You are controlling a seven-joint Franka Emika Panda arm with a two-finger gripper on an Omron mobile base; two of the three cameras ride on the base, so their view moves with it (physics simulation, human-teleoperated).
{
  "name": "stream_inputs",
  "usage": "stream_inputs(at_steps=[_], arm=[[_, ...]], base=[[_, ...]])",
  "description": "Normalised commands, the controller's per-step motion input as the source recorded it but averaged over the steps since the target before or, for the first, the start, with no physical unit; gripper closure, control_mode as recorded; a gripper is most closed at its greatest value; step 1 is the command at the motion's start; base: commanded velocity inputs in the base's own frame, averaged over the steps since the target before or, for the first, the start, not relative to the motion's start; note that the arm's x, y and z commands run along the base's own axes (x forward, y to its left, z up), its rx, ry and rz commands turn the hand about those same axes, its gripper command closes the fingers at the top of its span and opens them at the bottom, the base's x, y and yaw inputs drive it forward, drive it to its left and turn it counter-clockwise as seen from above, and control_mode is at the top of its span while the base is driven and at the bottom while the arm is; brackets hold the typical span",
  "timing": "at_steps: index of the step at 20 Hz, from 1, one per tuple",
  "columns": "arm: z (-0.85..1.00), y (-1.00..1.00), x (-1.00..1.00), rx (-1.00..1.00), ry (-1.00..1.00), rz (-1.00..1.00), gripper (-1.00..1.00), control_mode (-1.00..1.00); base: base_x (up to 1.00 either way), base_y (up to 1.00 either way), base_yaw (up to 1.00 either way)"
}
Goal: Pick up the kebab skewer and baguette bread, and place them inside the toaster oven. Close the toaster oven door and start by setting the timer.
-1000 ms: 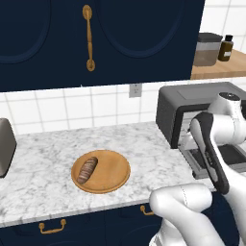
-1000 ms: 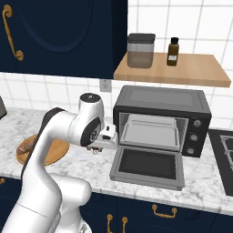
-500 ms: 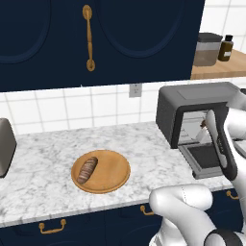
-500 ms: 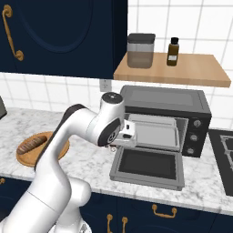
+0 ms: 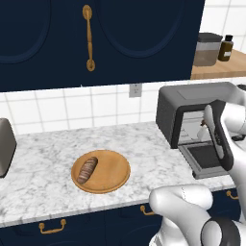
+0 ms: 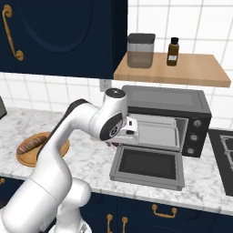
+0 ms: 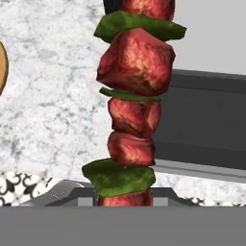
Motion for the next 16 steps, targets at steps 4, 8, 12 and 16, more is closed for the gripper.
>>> stream_inputs(at_steps=[4,8,12,16], arm=[[-0.15,-0.29,0.00,-0.08,0.00,0.10,1.00,-1.00],[-0.01,-0.23,0.02,-0.03,0.00,0.14,1.00,-1.00],[0.00,-0.01,0.08,0.00,0.00,0.09,1.00,-1.00],[-0.01,0.00,0.20,-0.01,0.08,0.02,1.00,-1.00]], base=[[0.00,0.00,0.00],[0.00,0.00,0.00],[0.00,0.00,0.00],[0.00,0.00,0.00]])
